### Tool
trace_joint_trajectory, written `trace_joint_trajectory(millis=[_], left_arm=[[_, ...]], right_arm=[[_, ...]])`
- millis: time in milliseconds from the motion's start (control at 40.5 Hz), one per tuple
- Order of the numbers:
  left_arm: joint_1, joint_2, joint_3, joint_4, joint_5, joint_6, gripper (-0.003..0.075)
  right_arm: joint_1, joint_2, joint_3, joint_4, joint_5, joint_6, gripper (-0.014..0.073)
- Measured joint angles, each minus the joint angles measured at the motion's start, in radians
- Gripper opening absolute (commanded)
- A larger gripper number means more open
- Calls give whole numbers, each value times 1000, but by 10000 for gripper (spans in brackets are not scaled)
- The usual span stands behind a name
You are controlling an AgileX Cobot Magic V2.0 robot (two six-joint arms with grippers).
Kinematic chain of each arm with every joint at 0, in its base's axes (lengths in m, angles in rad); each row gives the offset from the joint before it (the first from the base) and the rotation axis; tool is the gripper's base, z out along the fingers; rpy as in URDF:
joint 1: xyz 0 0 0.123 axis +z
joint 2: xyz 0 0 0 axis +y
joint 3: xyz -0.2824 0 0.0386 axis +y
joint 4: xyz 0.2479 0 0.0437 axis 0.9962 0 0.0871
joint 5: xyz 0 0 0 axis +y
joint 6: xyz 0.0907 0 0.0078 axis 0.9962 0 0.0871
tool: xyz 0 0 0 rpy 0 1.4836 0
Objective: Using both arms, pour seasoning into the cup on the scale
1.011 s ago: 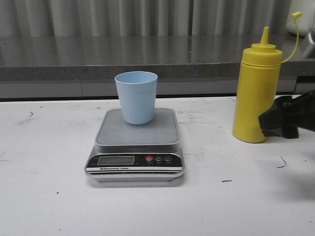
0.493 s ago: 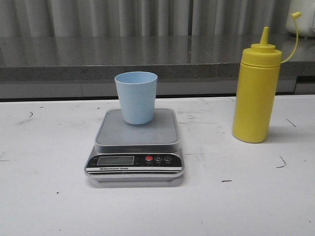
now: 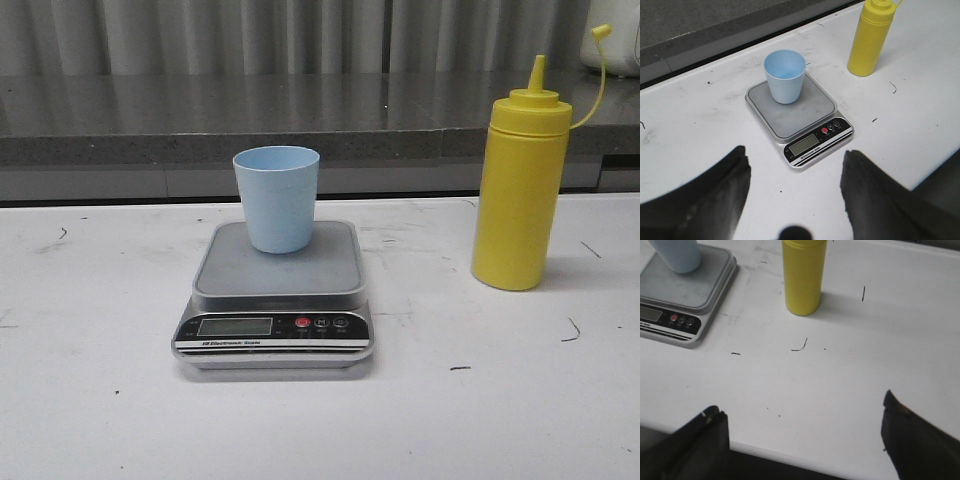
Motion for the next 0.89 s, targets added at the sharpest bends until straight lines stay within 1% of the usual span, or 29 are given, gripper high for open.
trace_joint_trajectory(millis=[197,395,469,518,567,740,789,839,888], left_arm=[[0,0,0,0,0,0,400],[0,0,0,0,0,0,400],[0,0,0,0,0,0,395],[0,0,0,0,0,0,365],[0,0,0,0,0,0,314],[0,0,0,0,0,0,53],[0,0,0,0,0,0,-22],[0,0,0,0,0,0,-20],[0,0,0,0,0,0,-20]], right_arm=[[0,-64,0,13,10,-21,633],[0,-70,-2,13,14,-27,632],[0,-70,-2,13,14,-27,601],[0,-70,-2,13,14,-27,542],[0,-70,-2,13,14,-27,441],[0,-70,-2,14,14,-27,78],[0,-70,-2,14,14,-27,-3],[0,-70,-2,14,14,-27,-71],[0,-70,-2,14,14,-27,-64]])
